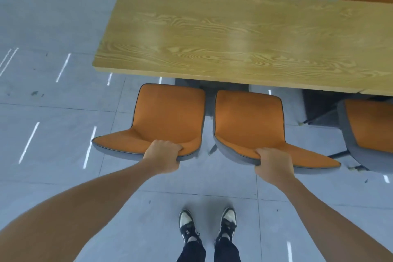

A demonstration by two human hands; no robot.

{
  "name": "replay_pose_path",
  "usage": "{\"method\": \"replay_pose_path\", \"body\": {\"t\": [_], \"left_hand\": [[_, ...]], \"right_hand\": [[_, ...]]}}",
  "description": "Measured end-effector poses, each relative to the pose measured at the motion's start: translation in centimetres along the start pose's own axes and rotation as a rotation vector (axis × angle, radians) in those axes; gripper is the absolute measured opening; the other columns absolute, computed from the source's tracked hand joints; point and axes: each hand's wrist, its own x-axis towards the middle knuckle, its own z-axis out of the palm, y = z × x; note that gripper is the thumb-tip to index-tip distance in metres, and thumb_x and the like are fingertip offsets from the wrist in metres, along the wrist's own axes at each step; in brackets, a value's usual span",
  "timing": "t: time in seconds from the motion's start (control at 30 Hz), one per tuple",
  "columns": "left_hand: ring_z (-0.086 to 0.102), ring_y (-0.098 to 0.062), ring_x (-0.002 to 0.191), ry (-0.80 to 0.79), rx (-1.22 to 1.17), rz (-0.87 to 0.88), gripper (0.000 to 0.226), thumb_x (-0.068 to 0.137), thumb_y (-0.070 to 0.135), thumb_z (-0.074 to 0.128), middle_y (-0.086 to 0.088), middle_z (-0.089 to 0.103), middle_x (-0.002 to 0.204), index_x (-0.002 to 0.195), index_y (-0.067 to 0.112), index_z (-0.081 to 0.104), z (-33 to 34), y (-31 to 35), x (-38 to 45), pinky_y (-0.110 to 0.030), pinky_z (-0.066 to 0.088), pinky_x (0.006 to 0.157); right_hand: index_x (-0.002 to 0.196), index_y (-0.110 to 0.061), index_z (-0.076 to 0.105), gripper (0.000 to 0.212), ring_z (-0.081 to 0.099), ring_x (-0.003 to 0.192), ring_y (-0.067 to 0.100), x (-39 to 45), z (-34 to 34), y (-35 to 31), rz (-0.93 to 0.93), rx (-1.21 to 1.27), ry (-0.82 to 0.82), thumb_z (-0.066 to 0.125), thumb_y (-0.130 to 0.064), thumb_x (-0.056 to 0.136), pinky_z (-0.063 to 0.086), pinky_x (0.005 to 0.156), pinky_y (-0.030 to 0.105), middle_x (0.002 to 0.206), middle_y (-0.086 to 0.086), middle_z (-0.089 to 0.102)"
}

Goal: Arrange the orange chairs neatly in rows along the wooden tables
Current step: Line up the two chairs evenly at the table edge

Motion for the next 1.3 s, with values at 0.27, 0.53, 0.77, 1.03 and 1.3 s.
{"method": "replay_pose_path", "body": {"t": [0.27,0.53,0.77,1.03,1.3], "left_hand": [[0.052,-0.020,0.057,0.022,0.042,0.073,0.016,0.073,0.017,0.050,0.005,0.057,0.062,0.083,0.023,0.062,0.1,0.1,0.1,-0.028,0.027,0.047],[0.050,-0.020,0.055,0.084,0.037,0.150,0.017,0.072,0.017,0.050,0.003,0.061,0.064,0.082,0.022,0.062,0.7,0.7,0.1,-0.027,0.025,0.046],[0.055,-0.022,0.056,0.086,-0.006,0.135,0.014,0.066,0.017,0.049,0.002,0.059,0.061,0.076,0.018,0.059,1.0,0.9,0.3,-0.027,0.029,0.046],[0.056,-0.023,0.055,0.107,-0.010,0.080,0.011,0.062,0.018,0.052,0.001,0.055,0.056,0.072,0.017,0.057,0.5,1.8,0.2,-0.026,0.024,0.046],[0.054,-0.024,0.055,0.095,0.005,0.119,0.013,0.067,0.016,0.051,0.001,0.057,0.058,0.075,0.017,0.060,0.3,2.7,1.0,-0.028,0.025,0.047]], "right_hand": [[0.055,-0.020,0.047,0.009,0.035,0.043,0.015,-0.5,1.3,-2.6,-0.095,0.088,0.116,0.051,-0.013,0.054,0.017,0.043,0.021,0.044,-0.005,0.038],[0.063,-0.023,0.062,0.019,0.040,0.042,0.015,-1.2,2.2,-2.0,-0.140,0.033,0.121,0.049,-0.015,0.053,0.019,0.042,0.019,0.045,-0.005,0.044],[0.060,-0.024,0.060,0.018,0.035,0.042,0.014,-1.4,1.8,-2.2,-0.132,0.049,0.144,0.058,-0.010,0.050,0.014,0.043,0.018,0.045,-0.007,0.043],[0.071,-0.024,0.070,0.029,0.045,0.046,0.015,-1.2,2.1,-2.3,-0.089,0.013,0.105,0.048,-0.016,0.054,0.022,0.041,0.019,0.049,-0.006,0.049],[0.067,-0.023,0.065,0.020,0.044,0.045,0.014,-0.9,1.4,-2.6,-0.063,0.029,0.111,0.050,-0.016,0.055,0.018,0.043,0.019,0.049,-0.006,0.048]]}}
